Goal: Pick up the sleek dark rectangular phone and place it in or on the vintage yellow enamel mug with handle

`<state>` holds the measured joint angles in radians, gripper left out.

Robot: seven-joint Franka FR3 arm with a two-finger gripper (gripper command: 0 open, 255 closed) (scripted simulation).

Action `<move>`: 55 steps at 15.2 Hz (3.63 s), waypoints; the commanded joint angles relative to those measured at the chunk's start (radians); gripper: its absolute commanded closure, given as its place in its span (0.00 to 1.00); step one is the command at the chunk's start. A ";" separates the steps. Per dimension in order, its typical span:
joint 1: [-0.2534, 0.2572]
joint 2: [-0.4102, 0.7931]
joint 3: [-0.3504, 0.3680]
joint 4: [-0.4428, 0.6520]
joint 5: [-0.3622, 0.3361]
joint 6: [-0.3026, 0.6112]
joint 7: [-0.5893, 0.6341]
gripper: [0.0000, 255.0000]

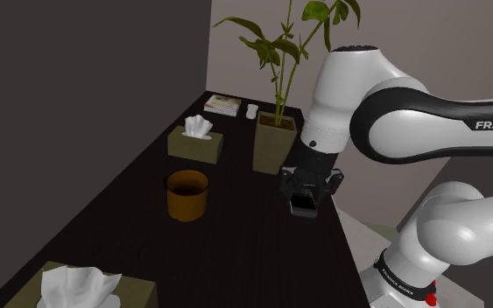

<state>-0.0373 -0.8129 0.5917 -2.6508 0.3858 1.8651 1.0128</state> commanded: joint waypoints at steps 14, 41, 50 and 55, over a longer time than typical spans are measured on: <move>-0.046 0.062 -0.025 0.208 -0.057 -0.140 0.024 1.00; -0.082 1.189 0.321 1.055 -0.717 -0.102 0.579 1.00; -0.084 1.214 0.306 0.970 -0.743 -0.003 0.600 1.00; -0.084 1.214 0.307 0.970 -0.743 -0.003 0.600 1.00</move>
<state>-0.1210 0.3996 0.8990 -1.6784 -0.3574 1.8628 1.6132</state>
